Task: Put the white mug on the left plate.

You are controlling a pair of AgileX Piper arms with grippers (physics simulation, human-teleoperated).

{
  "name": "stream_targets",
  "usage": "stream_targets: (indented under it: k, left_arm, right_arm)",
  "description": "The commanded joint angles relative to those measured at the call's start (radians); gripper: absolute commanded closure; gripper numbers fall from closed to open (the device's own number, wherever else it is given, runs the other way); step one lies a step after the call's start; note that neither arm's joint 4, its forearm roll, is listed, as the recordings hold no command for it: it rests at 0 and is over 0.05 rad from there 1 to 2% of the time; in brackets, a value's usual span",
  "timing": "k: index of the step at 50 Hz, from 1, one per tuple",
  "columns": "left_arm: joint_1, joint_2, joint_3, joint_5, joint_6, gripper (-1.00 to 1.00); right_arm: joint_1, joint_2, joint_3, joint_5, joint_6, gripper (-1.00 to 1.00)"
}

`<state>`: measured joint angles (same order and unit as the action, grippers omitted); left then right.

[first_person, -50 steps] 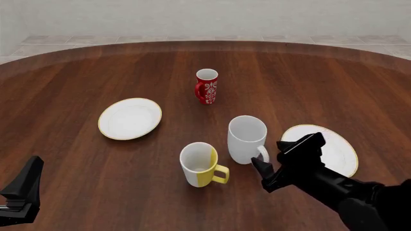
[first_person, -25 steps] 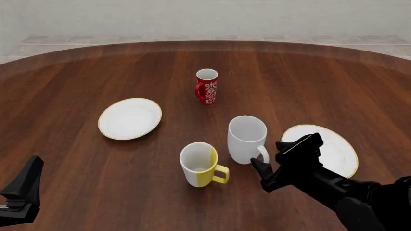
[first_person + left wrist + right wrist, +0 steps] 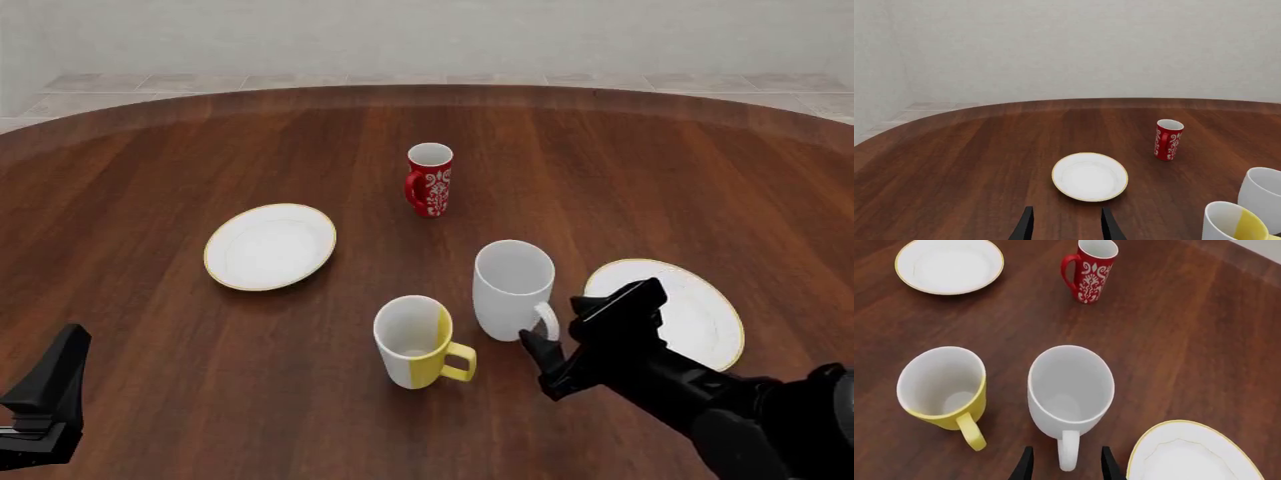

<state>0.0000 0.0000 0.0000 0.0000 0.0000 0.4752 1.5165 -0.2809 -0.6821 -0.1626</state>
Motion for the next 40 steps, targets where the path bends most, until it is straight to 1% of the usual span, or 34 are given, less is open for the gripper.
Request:
stream_targets:
  k: [1,40]
  left_arm:
    - [0.0,0.0,0.0,0.0,0.0,-1.0]
    - [0.0,0.0,0.0,0.0,0.0,-1.0]
  right_arm:
    - [0.0,0.012,-0.001,-0.008,-0.001,-1.0]
    - [-0.007,0.075,-0.017,-0.035,0.001,-1.0]
